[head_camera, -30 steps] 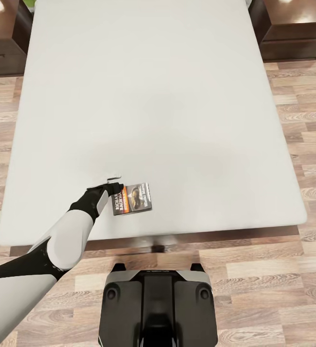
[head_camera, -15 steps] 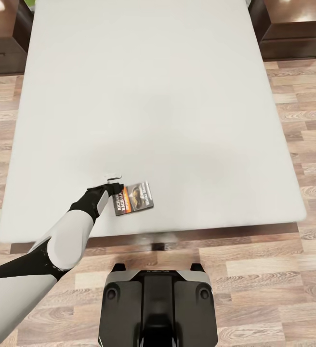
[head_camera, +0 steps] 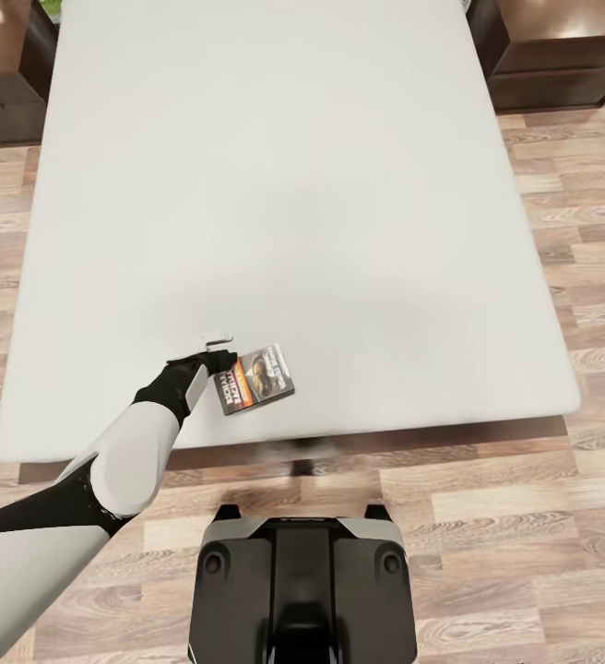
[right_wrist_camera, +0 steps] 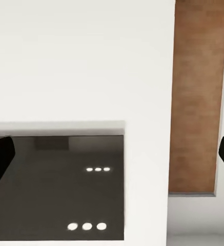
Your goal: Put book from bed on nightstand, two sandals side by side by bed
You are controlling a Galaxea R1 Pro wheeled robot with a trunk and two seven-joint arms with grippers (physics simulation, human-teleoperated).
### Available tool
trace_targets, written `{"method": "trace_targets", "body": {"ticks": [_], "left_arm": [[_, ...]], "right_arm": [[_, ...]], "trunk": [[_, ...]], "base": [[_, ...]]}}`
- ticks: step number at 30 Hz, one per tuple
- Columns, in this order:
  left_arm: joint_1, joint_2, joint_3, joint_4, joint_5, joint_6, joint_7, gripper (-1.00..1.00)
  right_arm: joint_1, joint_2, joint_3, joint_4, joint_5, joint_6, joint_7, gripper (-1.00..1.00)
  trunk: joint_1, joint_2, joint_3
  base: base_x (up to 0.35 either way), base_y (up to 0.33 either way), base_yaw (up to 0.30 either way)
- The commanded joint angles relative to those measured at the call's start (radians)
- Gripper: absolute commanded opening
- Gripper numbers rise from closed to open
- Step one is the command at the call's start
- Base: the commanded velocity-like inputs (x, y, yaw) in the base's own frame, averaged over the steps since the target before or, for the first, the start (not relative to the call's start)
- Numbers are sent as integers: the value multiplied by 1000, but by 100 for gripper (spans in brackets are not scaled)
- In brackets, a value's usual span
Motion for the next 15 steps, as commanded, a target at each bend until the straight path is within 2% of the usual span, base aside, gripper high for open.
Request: {"method": "trace_targets", "body": {"ticks": [1,6,15], "left_arm": [[0,-1,4,-2,-4,5,0,100],[0,-1,4,-2,-4,4,0,100],[-1,-1,4,-3,-4,0,2,100]], "right_arm": [[1,0,-9,-1,10,-2,3,100],[1,-1,-9,-1,10,-20,3,100],[1,-2,-9,-1,10,-51,3,100]], "trunk": [[1,-1,0],[1,-1,2],[1,-1,3]], "base": [[-5,0,-141],[-3,0,-80],[-1,0,-18]]}}
